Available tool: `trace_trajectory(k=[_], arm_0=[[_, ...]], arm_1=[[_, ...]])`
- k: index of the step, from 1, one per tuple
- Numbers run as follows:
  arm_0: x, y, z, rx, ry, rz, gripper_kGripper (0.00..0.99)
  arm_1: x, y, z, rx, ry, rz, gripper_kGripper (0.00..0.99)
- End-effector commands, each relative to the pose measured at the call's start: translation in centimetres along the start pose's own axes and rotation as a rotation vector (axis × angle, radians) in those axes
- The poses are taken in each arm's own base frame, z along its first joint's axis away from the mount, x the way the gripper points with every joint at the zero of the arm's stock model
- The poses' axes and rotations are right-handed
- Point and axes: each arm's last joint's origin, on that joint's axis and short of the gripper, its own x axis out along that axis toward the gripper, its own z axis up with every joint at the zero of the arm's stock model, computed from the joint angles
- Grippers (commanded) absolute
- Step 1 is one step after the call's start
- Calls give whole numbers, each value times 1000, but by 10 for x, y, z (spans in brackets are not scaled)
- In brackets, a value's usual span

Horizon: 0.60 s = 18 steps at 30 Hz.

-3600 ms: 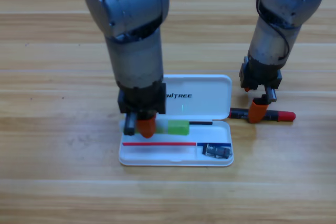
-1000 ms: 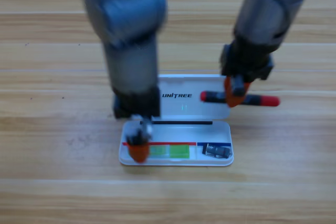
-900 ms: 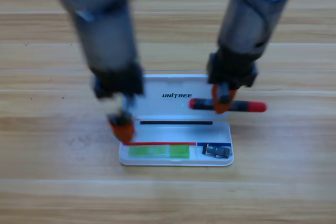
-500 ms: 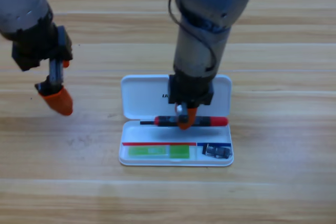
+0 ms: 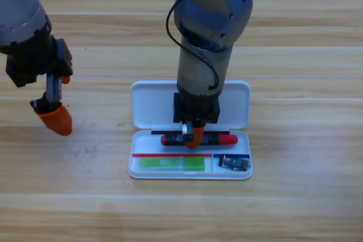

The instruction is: Clean up eraser and pencils

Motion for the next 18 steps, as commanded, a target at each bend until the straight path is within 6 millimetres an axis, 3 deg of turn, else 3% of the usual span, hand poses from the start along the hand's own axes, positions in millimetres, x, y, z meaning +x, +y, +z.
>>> trace_trajectory(k=[1,2,7,13,18], arm_0=[[4,0,-8,-19,14,-20,990],[4,0,-8,-19,13,-21,990],[7,0,-7,-23,10,-17,990],[8,8,1,-28,-36,21,990],[2,55,10,-91,-112,72,963]], arm_1=[[17,7,2,4,55,35,784],[12,8,2,6,52,33,865],[-30,17,-5,15,14,12,927],[-120,56,-32,6,-141,18,934],[-178,94,-65,-6,-293,58,946]])
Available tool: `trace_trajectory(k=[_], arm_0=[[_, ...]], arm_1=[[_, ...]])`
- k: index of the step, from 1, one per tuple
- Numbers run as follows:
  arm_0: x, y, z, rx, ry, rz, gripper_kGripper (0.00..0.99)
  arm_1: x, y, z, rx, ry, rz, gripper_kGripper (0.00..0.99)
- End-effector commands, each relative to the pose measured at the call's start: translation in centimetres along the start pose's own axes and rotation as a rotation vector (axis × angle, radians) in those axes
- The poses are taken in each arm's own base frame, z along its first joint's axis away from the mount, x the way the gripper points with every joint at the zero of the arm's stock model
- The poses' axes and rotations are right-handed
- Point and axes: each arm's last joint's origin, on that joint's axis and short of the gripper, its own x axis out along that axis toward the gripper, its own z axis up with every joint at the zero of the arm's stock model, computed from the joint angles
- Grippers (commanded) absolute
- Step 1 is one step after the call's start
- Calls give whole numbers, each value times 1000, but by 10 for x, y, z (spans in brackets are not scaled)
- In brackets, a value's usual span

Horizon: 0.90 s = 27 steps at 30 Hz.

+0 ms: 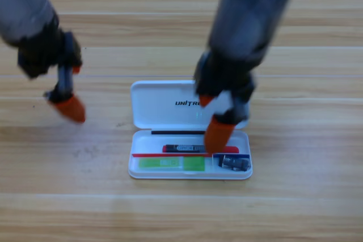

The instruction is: Clean up eraser and pencils

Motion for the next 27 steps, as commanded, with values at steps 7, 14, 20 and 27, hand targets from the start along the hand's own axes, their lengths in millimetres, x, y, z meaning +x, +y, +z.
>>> trace_trajectory(k=[7,14,20,27], arm_0=[[25,116,18,-116,-151,10,643],[77,148,29,-61,-244,-137,115],[113,150,33,-45,-289,-262,0],[158,150,33,-42,-273,-438,0]], arm_1=[[-114,89,-70,53,-434,-3,954],[-122,110,-95,106,-591,-64,963],[-120,116,-101,115,-588,-47,965],[-120,117,-105,143,-586,-46,969]])
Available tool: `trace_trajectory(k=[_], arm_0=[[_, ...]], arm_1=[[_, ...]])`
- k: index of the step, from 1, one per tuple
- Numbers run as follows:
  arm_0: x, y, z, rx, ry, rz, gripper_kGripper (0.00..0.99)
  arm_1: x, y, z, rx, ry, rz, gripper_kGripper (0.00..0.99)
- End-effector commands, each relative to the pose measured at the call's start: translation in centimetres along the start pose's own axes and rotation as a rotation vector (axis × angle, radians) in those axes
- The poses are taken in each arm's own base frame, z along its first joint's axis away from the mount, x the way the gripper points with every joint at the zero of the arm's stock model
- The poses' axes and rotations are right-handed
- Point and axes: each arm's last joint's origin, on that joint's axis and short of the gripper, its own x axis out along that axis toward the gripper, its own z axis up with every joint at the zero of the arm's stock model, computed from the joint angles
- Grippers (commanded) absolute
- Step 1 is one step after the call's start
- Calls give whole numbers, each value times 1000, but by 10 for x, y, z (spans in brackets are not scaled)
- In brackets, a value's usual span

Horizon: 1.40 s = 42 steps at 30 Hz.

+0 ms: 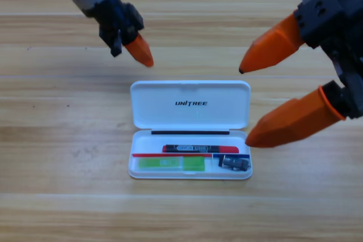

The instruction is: Clean up eraser and pencils

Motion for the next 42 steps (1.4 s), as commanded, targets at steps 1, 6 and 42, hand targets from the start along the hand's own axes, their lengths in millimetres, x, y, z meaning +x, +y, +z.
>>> trace_trajectory(k=[1,6,42], arm_0=[[52,24,-27,-69,30,-171,0],[67,23,-32,-75,14,-256,0],[66,-55,9,-18,88,-283,0]], arm_1=[[-7,0,-10,20,-17,-13,969],[-11,3,-11,16,-25,-16,969],[-13,6,-13,19,-32,0,971]])
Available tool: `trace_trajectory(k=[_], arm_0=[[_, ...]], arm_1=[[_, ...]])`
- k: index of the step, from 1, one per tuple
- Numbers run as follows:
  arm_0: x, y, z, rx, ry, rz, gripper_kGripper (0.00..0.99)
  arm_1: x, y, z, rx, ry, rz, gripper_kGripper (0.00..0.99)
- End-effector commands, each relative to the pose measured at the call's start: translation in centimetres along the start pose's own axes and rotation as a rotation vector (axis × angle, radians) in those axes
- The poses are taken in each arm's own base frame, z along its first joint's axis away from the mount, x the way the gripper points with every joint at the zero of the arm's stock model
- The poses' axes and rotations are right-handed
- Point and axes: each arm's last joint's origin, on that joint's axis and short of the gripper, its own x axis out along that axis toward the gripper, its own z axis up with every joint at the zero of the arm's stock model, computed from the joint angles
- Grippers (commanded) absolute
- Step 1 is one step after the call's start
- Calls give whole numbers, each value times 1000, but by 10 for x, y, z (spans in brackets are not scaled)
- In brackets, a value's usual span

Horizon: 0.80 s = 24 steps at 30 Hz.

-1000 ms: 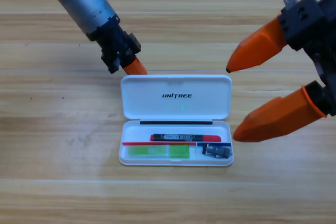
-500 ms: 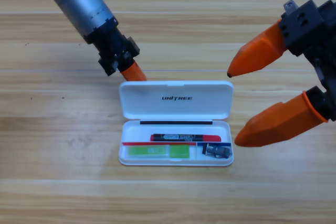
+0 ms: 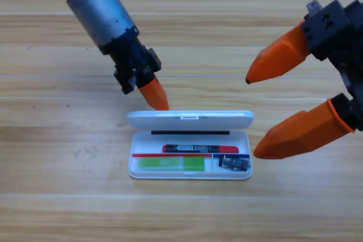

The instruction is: Clean up eraser and pencils

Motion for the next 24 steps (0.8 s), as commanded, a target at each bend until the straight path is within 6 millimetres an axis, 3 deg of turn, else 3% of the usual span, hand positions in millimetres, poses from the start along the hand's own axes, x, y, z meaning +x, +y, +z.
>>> trace_trajectory(k=[1,15,24], arm_0=[[25,-12,8,9,50,0,0],[46,-14,-3,-13,56,-3,0],[58,-21,-20,-14,61,-6,0]], arm_1=[[-13,2,-7,9,-42,-10,971],[-8,1,-7,14,-35,3,971],[-6,-1,-6,17,-32,8,971]])
